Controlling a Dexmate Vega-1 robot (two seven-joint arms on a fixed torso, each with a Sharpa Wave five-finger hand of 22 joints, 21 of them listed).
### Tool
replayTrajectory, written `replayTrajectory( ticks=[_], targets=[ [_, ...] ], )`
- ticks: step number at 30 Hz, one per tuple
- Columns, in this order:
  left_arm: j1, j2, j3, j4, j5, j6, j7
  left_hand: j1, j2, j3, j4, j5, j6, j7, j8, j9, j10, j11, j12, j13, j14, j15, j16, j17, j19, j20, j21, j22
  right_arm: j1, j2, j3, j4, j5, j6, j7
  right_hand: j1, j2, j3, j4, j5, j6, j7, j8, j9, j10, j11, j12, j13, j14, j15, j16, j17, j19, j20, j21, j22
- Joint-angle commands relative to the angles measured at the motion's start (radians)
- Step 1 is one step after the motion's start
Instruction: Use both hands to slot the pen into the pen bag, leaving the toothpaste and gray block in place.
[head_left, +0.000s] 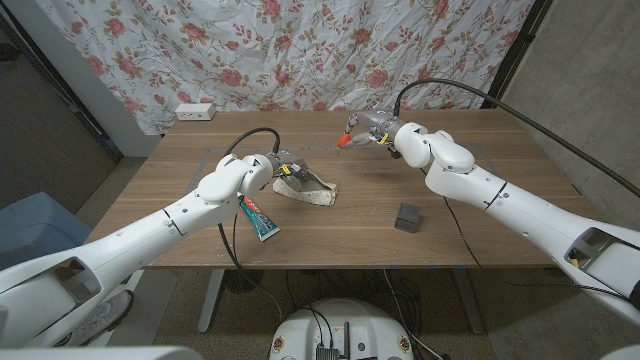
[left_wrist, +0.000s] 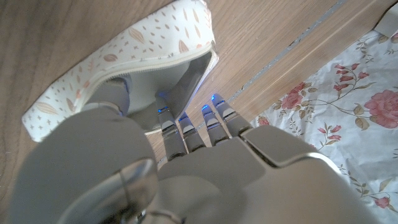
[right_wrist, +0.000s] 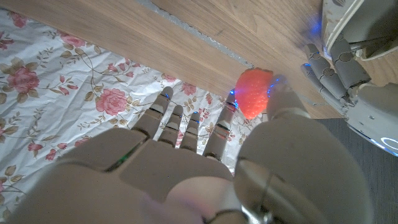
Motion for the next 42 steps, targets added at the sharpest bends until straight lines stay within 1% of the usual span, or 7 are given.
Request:
replayTrajectory(
  ticks=[1, 7, 8, 12, 28, 42],
  targets=[
    [-0.001, 0.002, -0.002, 0.001, -0.002, -0.002, 0.0, -0.006, -0.001, -0.002, 0.0, 0.005, 0.006, -0.004, 0.005, 0.001, 0.001, -0.003, 0.007, 0.002, -0.002, -0.074, 0.002, 0.002, -0.005, -0.001, 0.003, 0.002, -0.027, -0.004, -0.005, -0.039, -0.008, 0.005, 0.013, 0.007, 0.004, -0.003, 0.0, 0.007, 0.001, 0.003, 0.0, 0.0, 0.003, -0.003, 0.0, 0.002, 0.004, 0.009, -0.001, 0.006, -0.008, 0.005, -0.005, 0.003],
    [-0.002, 0.002, -0.003, 0.0, -0.002, 0.0, 0.001, -0.011, 0.0, -0.006, 0.002, 0.004, 0.006, -0.003, 0.007, 0.001, 0.002, -0.003, 0.008, 0.002, -0.002, -0.073, 0.003, 0.002, -0.005, 0.0, 0.004, 0.002, -0.038, -0.008, -0.01, -0.06, -0.015, 0.008, 0.029, 0.007, 0.005, -0.004, 0.0, 0.008, 0.004, 0.003, 0.0, -0.002, 0.005, -0.003, 0.001, 0.002, 0.004, 0.011, -0.001, 0.007, -0.011, 0.007, -0.005, 0.004],
    [-0.004, 0.005, -0.003, 0.003, -0.007, -0.013, 0.005, -0.012, 0.0, -0.007, 0.002, 0.004, 0.007, -0.003, 0.007, 0.001, 0.002, -0.003, 0.008, 0.002, -0.002, -0.074, 0.003, 0.002, -0.005, 0.0, 0.004, 0.002, -0.039, -0.009, -0.011, -0.062, -0.015, 0.012, 0.032, 0.008, 0.005, -0.004, 0.0, 0.008, 0.004, 0.003, -0.001, -0.002, 0.005, -0.003, 0.001, 0.002, 0.005, 0.011, -0.001, 0.007, -0.011, 0.008, -0.005, 0.004],
    [-0.004, -0.001, -0.002, 0.001, 0.0, 0.0, 0.0, -0.013, 0.0, -0.008, 0.002, 0.004, 0.01, -0.003, 0.008, 0.001, 0.003, -0.004, 0.008, 0.002, -0.002, -0.074, 0.003, 0.002, -0.004, -0.001, 0.004, 0.002, -0.047, -0.012, -0.018, -0.076, -0.026, 0.022, 0.04, 0.008, 0.005, -0.004, 0.0, 0.008, 0.006, 0.003, 0.0, -0.003, 0.006, -0.003, 0.001, 0.002, 0.007, 0.011, 0.0, 0.007, -0.011, 0.008, -0.004, 0.004],
    [-0.001, -0.002, -0.002, -0.003, -0.002, 0.001, 0.0, -0.018, 0.002, -0.012, 0.003, 0.004, 0.015, -0.003, 0.01, 0.001, 0.004, -0.005, 0.009, 0.002, -0.001, -0.074, 0.003, 0.002, -0.004, -0.001, 0.005, 0.002, -0.077, -0.004, -0.014, -0.099, -0.056, 0.022, 0.045, 0.008, 0.007, -0.006, 0.001, 0.008, 0.012, 0.004, -0.001, -0.006, 0.011, -0.002, 0.003, 0.001, 0.01, 0.01, 0.001, 0.008, -0.011, 0.011, -0.002, 0.004],
    [0.004, 0.0, -0.005, -0.003, -0.012, -0.003, 0.012, -0.023, 0.003, -0.016, 0.003, 0.004, 0.016, -0.002, 0.011, 0.001, 0.006, -0.005, 0.01, 0.002, 0.0, -0.076, 0.004, 0.002, -0.004, -0.002, 0.006, 0.002, -0.081, 0.019, -0.026, -0.086, -0.074, 0.047, 0.045, 0.009, 0.006, -0.009, 0.001, 0.008, 0.016, 0.004, -0.001, -0.01, 0.016, -0.003, 0.004, 0.001, 0.012, 0.013, 0.001, 0.008, -0.01, 0.013, -0.001, 0.004]
  ],
)
